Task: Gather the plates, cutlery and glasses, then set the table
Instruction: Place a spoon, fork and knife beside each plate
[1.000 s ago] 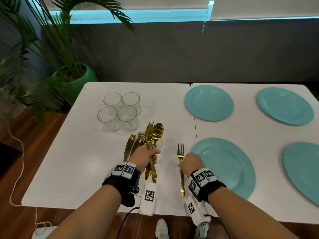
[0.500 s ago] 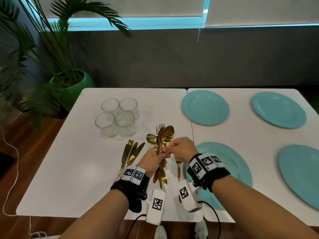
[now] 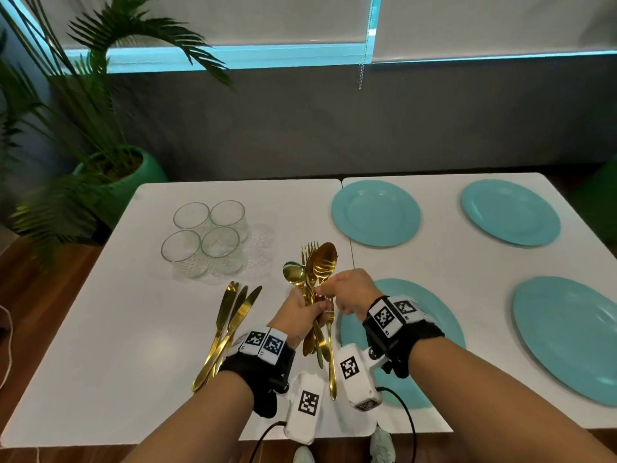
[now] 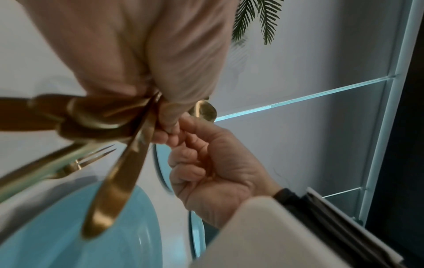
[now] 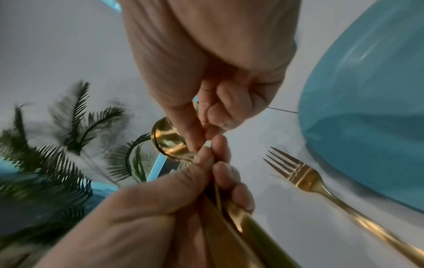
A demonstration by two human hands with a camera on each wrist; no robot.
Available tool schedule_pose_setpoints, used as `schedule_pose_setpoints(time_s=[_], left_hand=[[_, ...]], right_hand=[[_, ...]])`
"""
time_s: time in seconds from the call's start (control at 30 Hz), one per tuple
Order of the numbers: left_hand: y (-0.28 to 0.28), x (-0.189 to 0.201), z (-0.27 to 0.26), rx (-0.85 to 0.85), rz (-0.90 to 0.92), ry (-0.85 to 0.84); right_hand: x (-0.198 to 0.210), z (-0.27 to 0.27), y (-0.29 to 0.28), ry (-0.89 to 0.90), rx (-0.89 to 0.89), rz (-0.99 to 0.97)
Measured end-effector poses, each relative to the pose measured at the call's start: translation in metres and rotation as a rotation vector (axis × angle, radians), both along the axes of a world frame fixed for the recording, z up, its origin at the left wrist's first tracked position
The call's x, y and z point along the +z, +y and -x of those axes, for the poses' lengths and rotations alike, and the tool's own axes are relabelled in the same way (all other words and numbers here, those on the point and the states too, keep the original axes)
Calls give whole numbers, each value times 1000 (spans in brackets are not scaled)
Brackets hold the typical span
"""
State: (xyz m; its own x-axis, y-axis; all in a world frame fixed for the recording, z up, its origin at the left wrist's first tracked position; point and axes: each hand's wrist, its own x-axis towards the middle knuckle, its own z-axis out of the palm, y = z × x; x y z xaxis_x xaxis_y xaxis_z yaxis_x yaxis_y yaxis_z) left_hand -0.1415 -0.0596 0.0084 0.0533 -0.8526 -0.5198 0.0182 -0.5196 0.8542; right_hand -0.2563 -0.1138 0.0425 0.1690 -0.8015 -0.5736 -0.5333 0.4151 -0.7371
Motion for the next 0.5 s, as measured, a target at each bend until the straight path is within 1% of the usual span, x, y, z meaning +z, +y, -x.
schedule_pose_setpoints(time_s=[0.1,0.17,0.3,0.4,0.43,0.5], left_hand=[[-2,6,6,-35,12,3],[-6,7,11,-74,12,-36],[-14,5,20,-86,-56,-71],[-19,3,19,-62,-65,-53],[-21,4,19,-53,-57,-76],[-27,7,16,-31,-35,-129]], right_hand=[[1,12,-5,-144,-147,-49],[5,22,-10,-194,-199,-35],[18,47,-25,-287,-338,25],[21,73,-38,-286,-461,92],[22,85,-41,-267,-474,110],[21,111,-42,-191,-442,129]])
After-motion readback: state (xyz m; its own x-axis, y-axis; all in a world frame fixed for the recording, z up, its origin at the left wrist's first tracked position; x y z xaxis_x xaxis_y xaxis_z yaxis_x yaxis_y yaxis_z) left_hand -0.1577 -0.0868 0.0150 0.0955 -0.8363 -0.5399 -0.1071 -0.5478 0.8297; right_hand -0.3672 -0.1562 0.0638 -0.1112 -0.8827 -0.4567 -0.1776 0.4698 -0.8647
